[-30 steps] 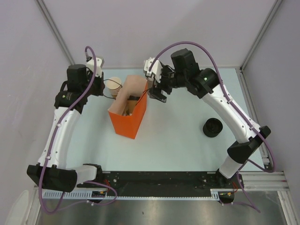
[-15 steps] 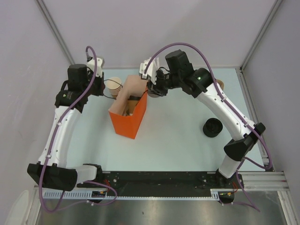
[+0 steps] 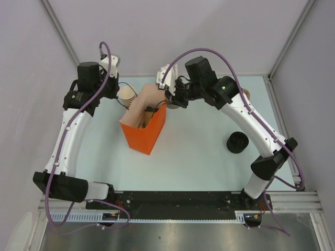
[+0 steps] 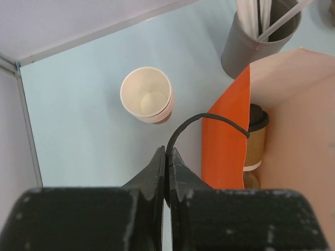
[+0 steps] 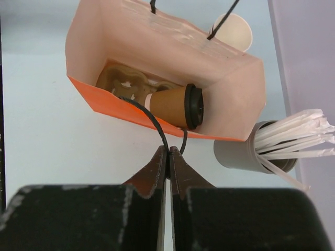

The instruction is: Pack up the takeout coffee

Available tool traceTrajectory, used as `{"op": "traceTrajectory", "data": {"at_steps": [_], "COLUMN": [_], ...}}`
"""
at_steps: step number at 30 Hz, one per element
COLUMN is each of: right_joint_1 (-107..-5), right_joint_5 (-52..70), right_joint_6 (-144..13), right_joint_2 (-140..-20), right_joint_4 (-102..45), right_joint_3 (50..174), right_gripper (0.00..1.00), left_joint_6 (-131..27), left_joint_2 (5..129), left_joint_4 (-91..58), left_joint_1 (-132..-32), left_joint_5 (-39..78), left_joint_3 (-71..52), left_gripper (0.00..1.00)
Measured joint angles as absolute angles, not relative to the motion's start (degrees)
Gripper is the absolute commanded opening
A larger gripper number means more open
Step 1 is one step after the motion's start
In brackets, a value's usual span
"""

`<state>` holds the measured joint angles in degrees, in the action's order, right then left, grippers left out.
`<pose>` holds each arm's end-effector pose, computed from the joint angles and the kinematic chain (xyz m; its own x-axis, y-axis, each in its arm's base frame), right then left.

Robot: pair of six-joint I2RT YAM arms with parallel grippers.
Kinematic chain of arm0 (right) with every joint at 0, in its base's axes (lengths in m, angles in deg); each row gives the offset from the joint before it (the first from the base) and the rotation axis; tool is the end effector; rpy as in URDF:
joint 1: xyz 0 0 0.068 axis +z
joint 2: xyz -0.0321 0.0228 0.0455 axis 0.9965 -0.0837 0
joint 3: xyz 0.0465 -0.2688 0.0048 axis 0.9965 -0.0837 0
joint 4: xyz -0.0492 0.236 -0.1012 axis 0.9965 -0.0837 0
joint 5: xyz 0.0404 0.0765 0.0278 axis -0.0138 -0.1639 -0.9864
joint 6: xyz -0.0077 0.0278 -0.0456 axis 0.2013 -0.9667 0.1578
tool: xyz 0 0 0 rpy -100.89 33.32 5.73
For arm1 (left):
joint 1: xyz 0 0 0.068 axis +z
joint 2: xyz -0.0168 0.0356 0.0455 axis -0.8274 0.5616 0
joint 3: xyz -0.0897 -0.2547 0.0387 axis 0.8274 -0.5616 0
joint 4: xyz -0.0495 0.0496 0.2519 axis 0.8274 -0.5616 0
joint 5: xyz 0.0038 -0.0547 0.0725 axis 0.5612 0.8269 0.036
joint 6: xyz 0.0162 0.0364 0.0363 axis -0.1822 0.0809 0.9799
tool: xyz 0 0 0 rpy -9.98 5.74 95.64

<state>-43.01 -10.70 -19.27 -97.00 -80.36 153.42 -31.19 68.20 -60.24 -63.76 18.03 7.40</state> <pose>0.2539 0.2519 0.4532 0.2465 -0.5430 -0.8027 -0.9376 0.0761 -0.3394 0.2777 -0.0428 0.4287 -0.4349 0.2230 -0.8724 0.3129 0.9459 0.0858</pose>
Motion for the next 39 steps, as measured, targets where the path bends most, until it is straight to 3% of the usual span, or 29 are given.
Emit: {"op": "traceTrajectory", "data": {"at_steps": [14,21,31,39], "right_joint_1": [-41.94,-40.73,-40.3,-40.08], "right_joint_5": [-6.05,-3.97,-3.36,-3.4], "right_joint_6": [-21.76,-22.07,-22.35,-22.7], "right_joint_2": [-87.43,-81.24,-78.45,-76.41], "right_joint_4": [-80.32,-80.16,-80.43,-80.38], "right_joint_3": [150.43,142.39,140.0,139.65], "right_gripper": [0.05,0.05,0.06,0.06], "left_joint_6": [-28.42,-26.36,-24.94,-24.81], "left_joint_2": [76.2,80.48,91.6,94.8], "left_joint_4": [-62.33,-62.92,-64.37,-65.26], "left_joint_1": [-73.77,-79.61,-84.92,-87.67], "left_joint_5": [19.48,19.7,20.98,22.03], "left_joint_3": [16.49,22.43,36.09,40.03], "left_gripper": [0.02,0.02,0.01,0.02]}}
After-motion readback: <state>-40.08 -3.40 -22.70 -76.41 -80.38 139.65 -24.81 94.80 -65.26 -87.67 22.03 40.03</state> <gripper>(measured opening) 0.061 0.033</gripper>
